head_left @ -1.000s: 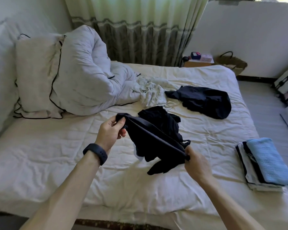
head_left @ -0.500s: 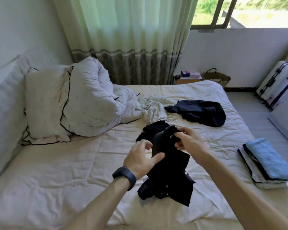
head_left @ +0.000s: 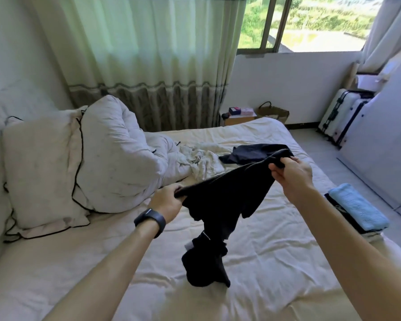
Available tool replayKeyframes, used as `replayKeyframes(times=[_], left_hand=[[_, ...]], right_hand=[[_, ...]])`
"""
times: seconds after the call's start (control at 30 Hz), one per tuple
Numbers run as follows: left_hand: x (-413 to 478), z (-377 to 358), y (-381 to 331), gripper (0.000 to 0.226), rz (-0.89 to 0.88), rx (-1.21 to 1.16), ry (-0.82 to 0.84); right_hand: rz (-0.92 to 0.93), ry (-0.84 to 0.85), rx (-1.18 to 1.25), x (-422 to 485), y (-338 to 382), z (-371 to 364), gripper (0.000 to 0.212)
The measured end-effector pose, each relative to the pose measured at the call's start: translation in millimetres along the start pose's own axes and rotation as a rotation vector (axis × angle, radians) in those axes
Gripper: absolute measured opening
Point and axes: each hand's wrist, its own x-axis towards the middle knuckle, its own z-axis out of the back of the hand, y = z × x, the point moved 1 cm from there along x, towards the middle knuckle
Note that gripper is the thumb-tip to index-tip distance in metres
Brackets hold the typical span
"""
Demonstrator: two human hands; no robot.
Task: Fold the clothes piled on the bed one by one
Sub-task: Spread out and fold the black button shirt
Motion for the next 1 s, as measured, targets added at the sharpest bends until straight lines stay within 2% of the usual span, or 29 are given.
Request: replayKeyframes(times=[0.07,0.13,0.37,0.47,0.6,0.7,0.73,0.8,0.83,0.87,0.93,1.0], left_hand=[[15.0,27.6,-6.9,0.035,-0.026,-0.063,-0.060],[29.3,50.0,-23.1,0.038,-0.077,-0.143,-0.096],[49.2,97.0,-95.7,0.023,-0.194,-0.267,-0.150],[54.0,105.0,-113.7,0.016,-0.181,-0.281,-0.181],[51.7,104.0,-130.7,0.019,-0.146,-0.346,-0.176],[47.7,96.4,-143.1,0.018,-0.111,-0.409,-0.143],[46.9,93.5,-148.3,0.018,-0.088,-0.445,-0.132],[45.1,87.8,-162.4,0.017,-0.017,-0.530,-0.115],[43.5,85.0,-171.8,0.017,0.025,-0.587,-0.099],[43.2,81.8,-181.8,0.016,0.058,-0.644,-0.078],[41.3,74.5,-204.6,0.015,0.093,-0.753,-0.030],[37.6,68.7,-228.7,0.016,0.086,-0.820,0.013]], right_hand=[[-0.029,-0.042,0.001,6.2,-4.0,8.6,0.007],[-0.040,-0.057,-0.021,10.4,-7.1,12.7,0.012],[0.008,-0.060,-0.051,21.4,4.5,16.4,0.010],[0.049,-0.031,-0.064,25.6,12.7,19.8,0.019],[0.093,-0.039,-0.098,31.3,21.9,24.8,0.021],[0.107,0.006,-0.100,32.4,21.9,28.4,0.013],[0.117,0.085,-0.120,31.0,19.9,28.7,0.023],[0.155,0.248,-0.163,24.0,10.6,26.1,0.065],[0.195,0.296,-0.186,15.0,3.7,22.3,0.076],[0.258,0.325,-0.217,3.0,-5.3,16.8,0.079],[0.375,0.328,-0.364,-25.4,-30.8,3.5,0.072],[0.415,0.317,-0.555,-51.1,-61.2,-11.6,0.076]])
